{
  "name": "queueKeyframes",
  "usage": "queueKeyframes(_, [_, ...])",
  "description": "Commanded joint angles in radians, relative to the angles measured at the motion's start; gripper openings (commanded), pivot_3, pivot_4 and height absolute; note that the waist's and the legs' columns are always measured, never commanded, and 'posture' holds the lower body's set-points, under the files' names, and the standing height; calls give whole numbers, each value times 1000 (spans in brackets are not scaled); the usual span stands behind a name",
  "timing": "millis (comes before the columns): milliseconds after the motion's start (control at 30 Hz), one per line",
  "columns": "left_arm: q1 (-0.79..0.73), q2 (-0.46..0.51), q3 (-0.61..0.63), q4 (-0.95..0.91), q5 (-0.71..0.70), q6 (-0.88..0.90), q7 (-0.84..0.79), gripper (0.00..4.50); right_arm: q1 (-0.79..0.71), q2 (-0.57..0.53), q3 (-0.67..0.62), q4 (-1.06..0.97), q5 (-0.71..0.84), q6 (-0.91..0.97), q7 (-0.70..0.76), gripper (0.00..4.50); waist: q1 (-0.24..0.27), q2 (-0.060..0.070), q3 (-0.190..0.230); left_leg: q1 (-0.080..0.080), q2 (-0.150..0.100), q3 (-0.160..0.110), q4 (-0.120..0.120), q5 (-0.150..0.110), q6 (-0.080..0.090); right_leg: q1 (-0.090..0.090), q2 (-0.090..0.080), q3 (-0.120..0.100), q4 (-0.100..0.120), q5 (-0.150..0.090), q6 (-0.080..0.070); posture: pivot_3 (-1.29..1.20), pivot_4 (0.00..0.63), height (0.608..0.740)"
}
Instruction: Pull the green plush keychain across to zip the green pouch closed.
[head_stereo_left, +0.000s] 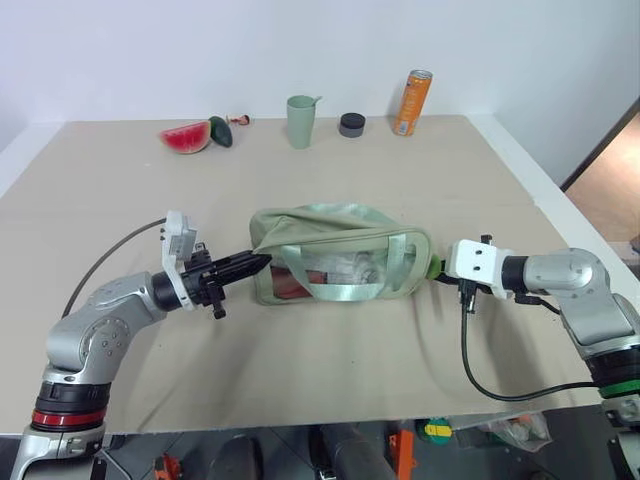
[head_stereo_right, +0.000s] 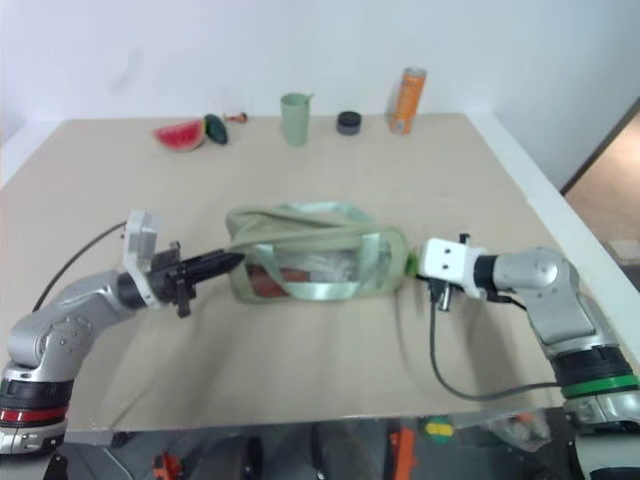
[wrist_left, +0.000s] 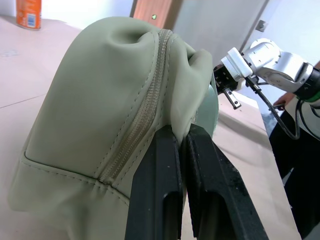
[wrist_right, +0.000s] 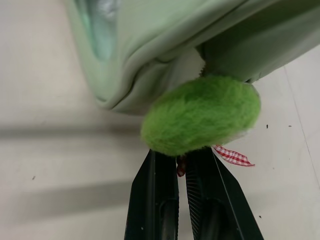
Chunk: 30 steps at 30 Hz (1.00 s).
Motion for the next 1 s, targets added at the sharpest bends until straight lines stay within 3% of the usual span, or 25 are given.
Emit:
queueKeyframes(33, [-10, 7, 44, 4, -16, 13, 25, 0, -56, 13, -23, 36, 20, 35, 7, 223, -1, 0, 0, 0, 0, 0, 0, 0, 0, 0, 0, 0, 0, 0, 0, 0, 150, 740])
queueKeyframes(67, [-9, 8, 43, 1, -14, 12, 25, 0, -74, 16, -37, 41, 40, 61, 13, 223, -1, 0, 0, 0, 1, 0, 0, 0, 0, 0, 1, 0, 0, 0, -1, 0, 150, 740])
queueKeyframes(100, [-8, 10, 43, -1, -16, 16, 28, 0, -88, 19, -51, 40, 65, 84, 23, 785, -1, 0, 0, 0, 1, 0, 0, 0, 0, 0, 2, 0, 0, 1, -1, 0, 150, 740])
queueKeyframes(133, [-7, 10, 42, -3, -13, 17, 34, 0, -100, 21, -69, 30, 97, 116, 35, 1058, -1, 0, 0, 0, 1, 0, -1, 0, 0, -1, 2, 0, 0, 0, -1, 0, 150, 740])
queueKeyframes(300, [-26, 0, 75, 0, -62, 54, 61, 1719, -119, -2, -132, -6, 189, 229, 80, 2660, 1, 0, 0, -4, 1, 0, -2, 0, 0, -3, 3, 0, 0, 0, -2, 0, 150, 740])
queueKeyframes(333, [-27, 4, 82, -8, -76, 65, 61, 2153, -117, -6, -146, -12, 197, 238, 78, 3329, 2, 0, 0, -5, 2, 0, -2, 0, 0, -4, 2, 0, 0, -1, -2, 0, 150, 740])
queueKeyframes(367, [-24, 8, 85, -18, -85, 73, 61, 2729, -121, -6, -160, -14, 207, 254, 71, 3707, 2, 0, 0, -5, 2, 0, -2, -1, 0, -4, 1, 0, 0, -1, -2, 0, 150, 740])
queueKeyframes(400, [-18, 15, 93, -34, -89, 74, 66, 2786, -110, -21, -173, -37, 235, 297, 93, 3787, 1, 1, 1, -5, 2, 0, -2, -1, 0, -4, 1, 0, 0, -1, -2, 0, 150, 740])
queueKeyframes(467, [-12, 24, 131, -60, -126, 87, 82, 3487, -88, -44, -206, -77, 290, 370, 123, 4495, 2, 1, 1, -6, 1, 0, -2, -1, 0, -4, 0, 1, 0, -1, -2, 0, 150, 740])
queueKeyframes(567, [3, 43, 200, -87, -161, 93, 120, 4455, -34, -94, -280, -122, 384, 484, 173, 4500, 4, 1, 1, -6, 1, 0, -2, -1, 0, -4, -2, 1, -1, -1, -2, 0, 150, 740])
queueKeyframes(833, [125, 109, 387, -26, -183, 97, 165, 4455, 83, -138, -551, -154, 596, 712, 163, 4500, 2, 1, 2, -5, 1, -1, -2, -1, 0, -4, -1, 0, -1, -1, -2, 0, 150, 740])
queueKeyframes(1000, [188, 109, 400, -28, -151, 66, 160, 4455, 188, -110, -599, -242, 631, 743, 115, 4500, 3, 1, 2, -5, 1, -1, -1, -1, 0, -4, -1, -1, -1, -1, -3, 0, 150, 740])
